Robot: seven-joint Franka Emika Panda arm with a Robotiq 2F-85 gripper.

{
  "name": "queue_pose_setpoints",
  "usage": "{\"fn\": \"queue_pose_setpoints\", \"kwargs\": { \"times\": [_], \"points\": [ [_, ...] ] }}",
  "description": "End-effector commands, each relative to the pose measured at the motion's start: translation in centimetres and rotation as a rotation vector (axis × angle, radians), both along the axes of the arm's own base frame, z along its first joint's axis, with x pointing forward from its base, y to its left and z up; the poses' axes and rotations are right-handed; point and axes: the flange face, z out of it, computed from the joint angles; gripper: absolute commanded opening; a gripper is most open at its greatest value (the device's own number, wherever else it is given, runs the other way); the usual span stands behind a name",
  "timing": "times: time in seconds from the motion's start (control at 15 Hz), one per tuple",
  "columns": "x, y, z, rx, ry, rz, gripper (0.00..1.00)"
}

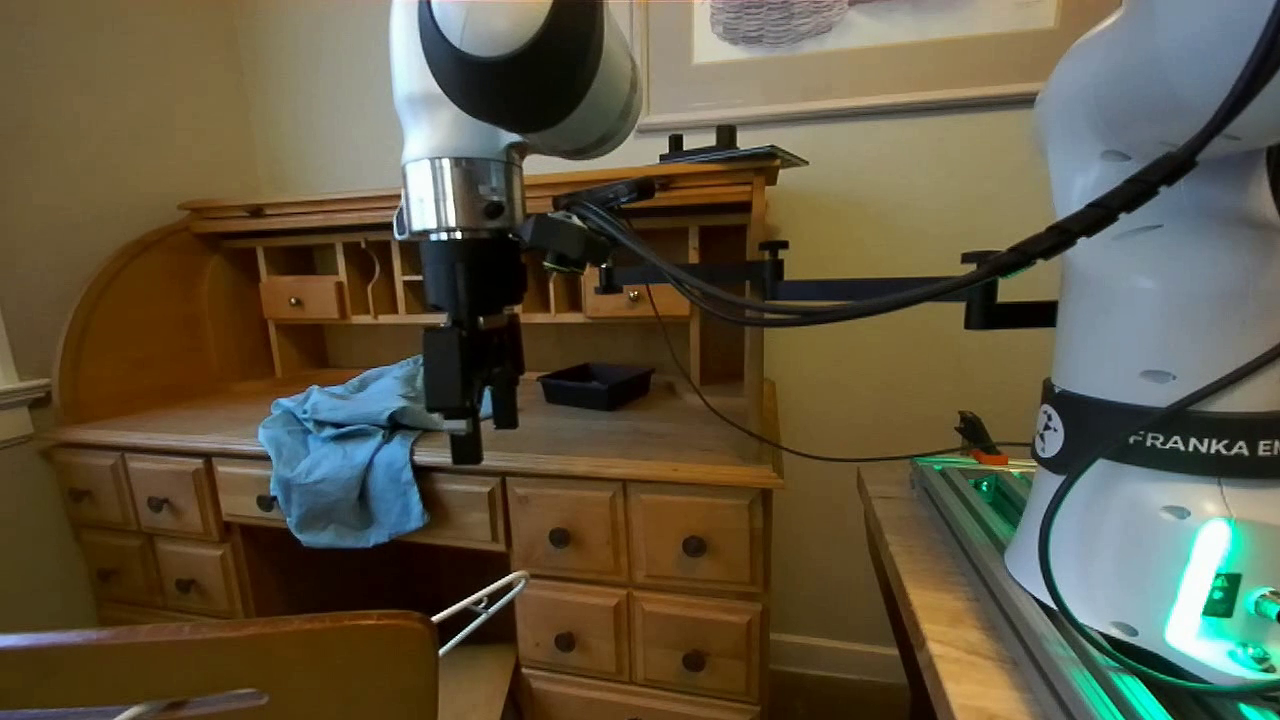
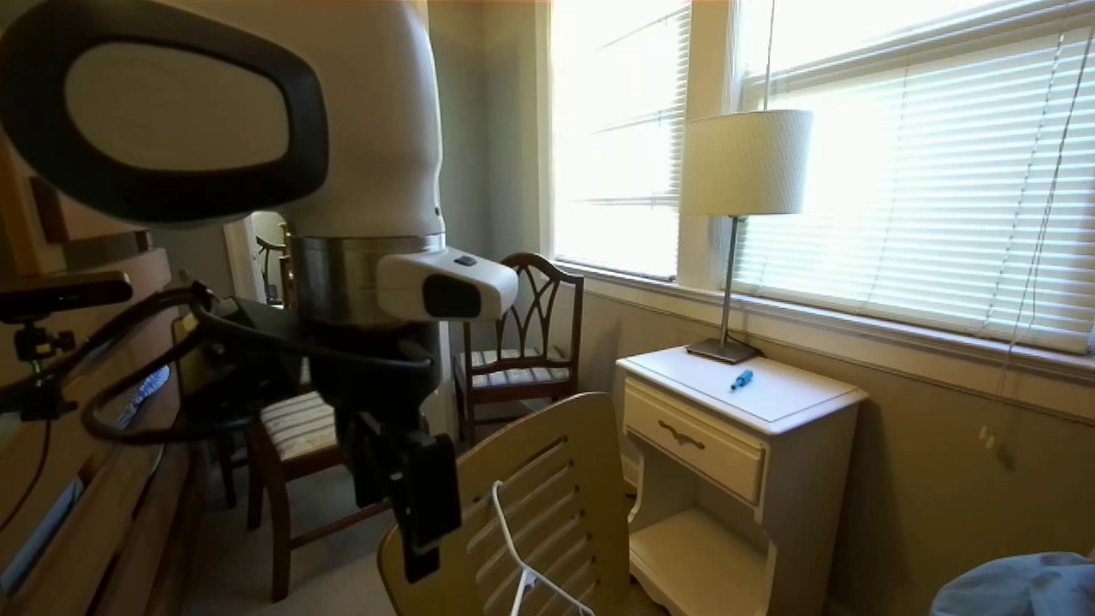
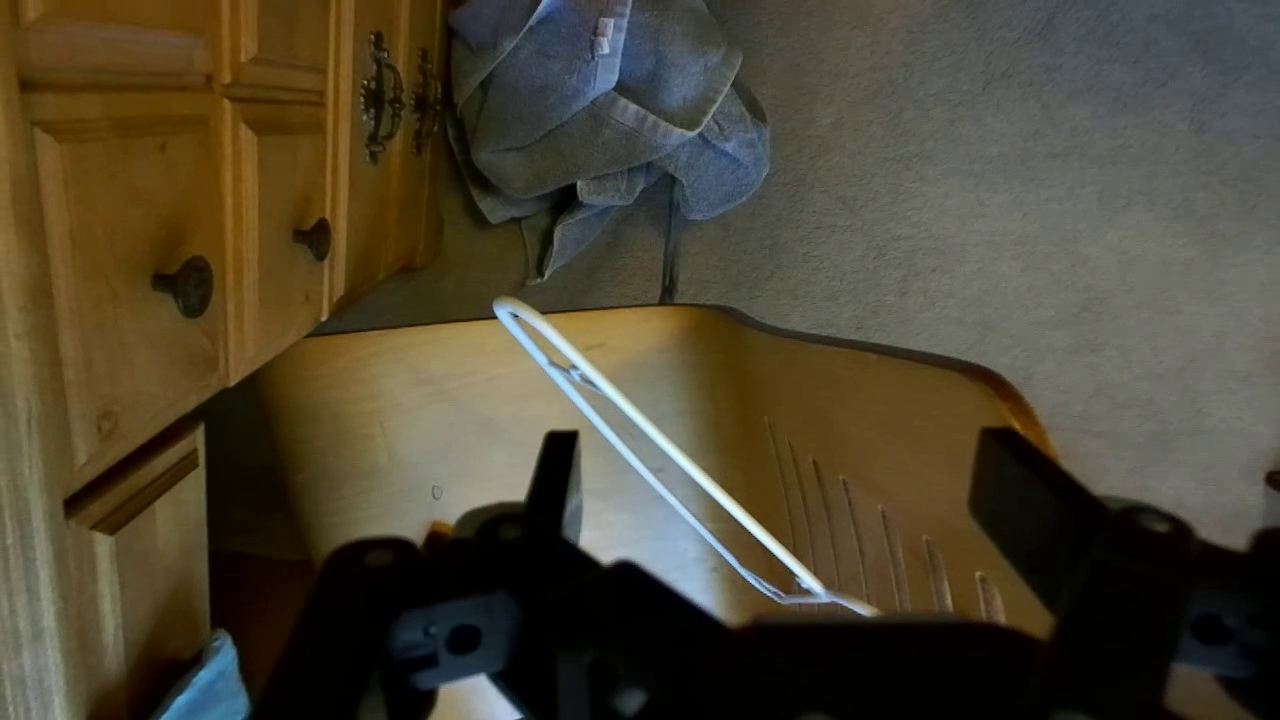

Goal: Put the hanger on the backrest of the chair

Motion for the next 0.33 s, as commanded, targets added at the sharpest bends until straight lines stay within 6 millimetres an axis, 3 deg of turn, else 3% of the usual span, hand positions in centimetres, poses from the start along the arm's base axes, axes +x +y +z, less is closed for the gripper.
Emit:
{"fn": "queue_pose_setpoints", "kwargs": {
  "times": [0.0,0.07,0.27],
  "points": [
    [-1.23,-0.05,0.76,0.020,-0.014,-0.024,1.00],
    [-0.27,-0.06,0.17,0.002,0.000,-0.005,1.00],
    [-0.30,-0.09,0.30,0.003,-0.002,-0.008,1.00]
  ]
}}
